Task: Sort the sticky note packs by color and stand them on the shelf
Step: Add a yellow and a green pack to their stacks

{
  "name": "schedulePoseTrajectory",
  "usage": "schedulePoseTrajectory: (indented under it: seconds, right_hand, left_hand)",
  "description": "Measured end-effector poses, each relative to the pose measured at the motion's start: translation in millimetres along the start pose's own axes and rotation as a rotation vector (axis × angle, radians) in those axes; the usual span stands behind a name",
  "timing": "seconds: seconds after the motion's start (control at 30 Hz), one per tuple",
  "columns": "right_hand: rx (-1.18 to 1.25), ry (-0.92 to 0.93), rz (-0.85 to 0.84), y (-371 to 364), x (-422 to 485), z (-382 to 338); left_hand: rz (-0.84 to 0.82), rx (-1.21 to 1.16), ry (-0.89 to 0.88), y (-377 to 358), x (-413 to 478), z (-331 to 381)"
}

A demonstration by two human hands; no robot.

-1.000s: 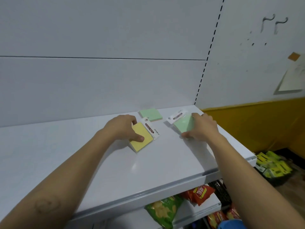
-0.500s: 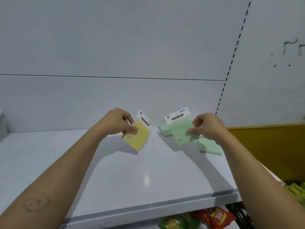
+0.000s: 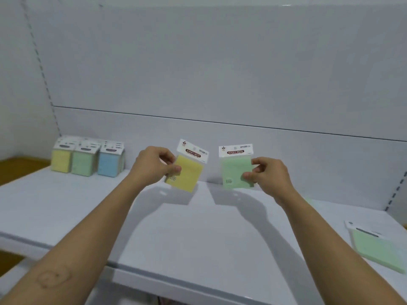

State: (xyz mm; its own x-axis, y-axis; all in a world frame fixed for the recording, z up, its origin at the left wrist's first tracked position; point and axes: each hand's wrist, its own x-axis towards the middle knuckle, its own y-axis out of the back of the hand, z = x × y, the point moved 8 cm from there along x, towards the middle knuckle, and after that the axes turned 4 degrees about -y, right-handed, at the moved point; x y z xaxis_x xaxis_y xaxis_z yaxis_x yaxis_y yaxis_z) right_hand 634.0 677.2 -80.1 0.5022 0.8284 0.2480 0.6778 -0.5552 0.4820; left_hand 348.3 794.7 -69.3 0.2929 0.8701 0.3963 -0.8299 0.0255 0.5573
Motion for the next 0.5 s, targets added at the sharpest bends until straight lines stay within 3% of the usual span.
schedulePoseTrajectory:
  seconds: [0.2, 0.5]
  right_hand:
    - [0.06, 0.083, -0.098, -85.3, 9.4, -41.6]
    - [0.115, 0.11, -0.217, -183.2, 3.7, -74.7]
  left_hand:
    - [0.183, 0.031, 0.095, 70.5, -24.9, -47.8]
    - [0.332, 0.05, 0.17, 137.1, -47.0, -117.1]
